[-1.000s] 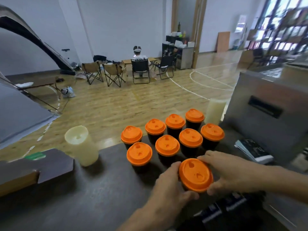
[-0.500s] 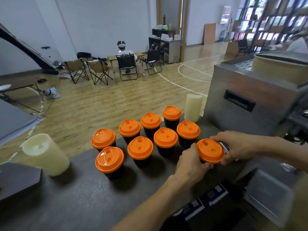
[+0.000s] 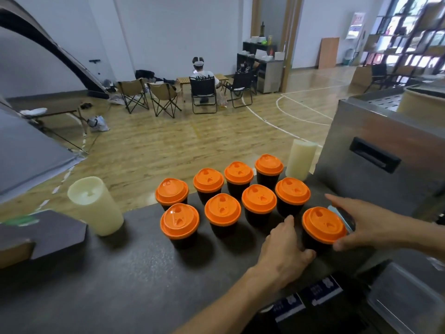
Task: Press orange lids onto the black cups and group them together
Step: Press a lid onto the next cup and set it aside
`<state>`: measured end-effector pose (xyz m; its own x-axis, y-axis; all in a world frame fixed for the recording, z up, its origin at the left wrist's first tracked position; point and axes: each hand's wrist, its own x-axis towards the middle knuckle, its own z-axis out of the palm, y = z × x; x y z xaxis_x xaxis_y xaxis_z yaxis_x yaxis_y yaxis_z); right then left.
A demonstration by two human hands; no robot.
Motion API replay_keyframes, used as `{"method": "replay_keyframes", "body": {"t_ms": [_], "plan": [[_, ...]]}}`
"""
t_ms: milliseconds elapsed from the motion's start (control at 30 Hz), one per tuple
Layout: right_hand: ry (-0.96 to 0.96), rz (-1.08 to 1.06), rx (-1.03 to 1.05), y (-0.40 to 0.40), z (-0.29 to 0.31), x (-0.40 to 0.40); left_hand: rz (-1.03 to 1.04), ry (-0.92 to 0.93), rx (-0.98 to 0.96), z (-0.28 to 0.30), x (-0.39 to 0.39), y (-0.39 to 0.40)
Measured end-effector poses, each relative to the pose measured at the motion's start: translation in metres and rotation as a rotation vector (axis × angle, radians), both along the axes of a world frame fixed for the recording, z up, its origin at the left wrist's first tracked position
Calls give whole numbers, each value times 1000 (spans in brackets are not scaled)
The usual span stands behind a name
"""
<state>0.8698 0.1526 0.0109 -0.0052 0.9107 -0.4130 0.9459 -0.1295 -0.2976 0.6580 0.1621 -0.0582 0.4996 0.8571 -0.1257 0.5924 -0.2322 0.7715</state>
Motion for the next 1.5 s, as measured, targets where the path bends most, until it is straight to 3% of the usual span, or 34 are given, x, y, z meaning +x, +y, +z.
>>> {"method": "replay_keyframes", "body": {"t_ms": [133, 333, 567, 833, 967, 1167, 1367, 1500], "plan": [[57, 119, 274, -8, 26, -63, 71, -31, 106, 23, -78, -21], [251, 490, 492, -10, 44, -245, 383, -59, 329, 55, -258, -54], [399, 860, 444, -12, 45, -512, 764, 77, 414, 83, -497, -126], [473, 1135, 317, -39, 9, -791, 1171, 240, 313, 74, -716, -209], [470, 1155, 271, -47, -6, -903, 1320, 307, 213, 52, -812, -218], [487, 1000, 167, -19, -40, -1023, 1398, 352, -9, 22, -910, -179], [521, 936, 97, -8, -63, -1079, 1358, 162, 4, -3, -961, -146], [557, 922, 90, -11, -68, -1080, 1395, 113, 55, -6, -955, -149]]}}
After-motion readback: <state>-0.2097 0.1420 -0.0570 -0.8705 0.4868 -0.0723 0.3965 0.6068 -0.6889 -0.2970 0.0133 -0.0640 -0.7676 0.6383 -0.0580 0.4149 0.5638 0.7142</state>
